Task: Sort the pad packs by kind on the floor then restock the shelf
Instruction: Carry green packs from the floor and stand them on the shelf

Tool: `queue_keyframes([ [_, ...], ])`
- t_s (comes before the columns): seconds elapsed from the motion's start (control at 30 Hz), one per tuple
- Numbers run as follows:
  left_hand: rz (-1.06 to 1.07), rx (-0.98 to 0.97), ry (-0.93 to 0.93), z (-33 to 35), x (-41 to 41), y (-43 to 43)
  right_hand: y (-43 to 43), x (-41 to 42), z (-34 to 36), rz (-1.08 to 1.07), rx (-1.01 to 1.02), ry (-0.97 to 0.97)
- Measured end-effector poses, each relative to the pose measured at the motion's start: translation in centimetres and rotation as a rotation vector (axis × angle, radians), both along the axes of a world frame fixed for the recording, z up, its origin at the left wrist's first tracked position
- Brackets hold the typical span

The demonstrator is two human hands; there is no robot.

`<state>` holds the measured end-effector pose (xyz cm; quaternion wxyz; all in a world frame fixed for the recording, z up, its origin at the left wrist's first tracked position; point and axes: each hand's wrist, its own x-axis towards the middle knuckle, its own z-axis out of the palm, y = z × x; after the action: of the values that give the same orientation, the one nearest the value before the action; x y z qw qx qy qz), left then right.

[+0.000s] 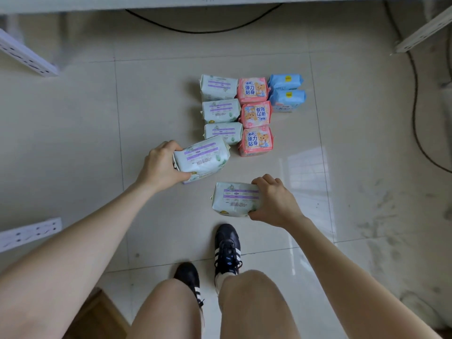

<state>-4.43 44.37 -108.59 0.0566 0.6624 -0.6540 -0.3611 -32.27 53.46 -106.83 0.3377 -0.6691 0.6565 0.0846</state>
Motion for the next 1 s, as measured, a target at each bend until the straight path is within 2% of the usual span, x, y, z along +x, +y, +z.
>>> queue_keyframes([
  [0.27, 0.100, -0.038, 0.017, 16.8, 0.7, -2.6, -3.4, -0.6, 15.8, -0.070, -0.043, -0.069],
  [0.7, 0.196, -0.140, 0.184, 43.8, 2.0, -8.5, -10.7, -1.9, 40.9, -0.242, -0.257, -0.307],
  [1.0, 0.185, -0.306, 0.329, 60.1, 4.2, -10.7, -13.3, -1.7, 57.1, -0.194, -0.425, -0.439],
])
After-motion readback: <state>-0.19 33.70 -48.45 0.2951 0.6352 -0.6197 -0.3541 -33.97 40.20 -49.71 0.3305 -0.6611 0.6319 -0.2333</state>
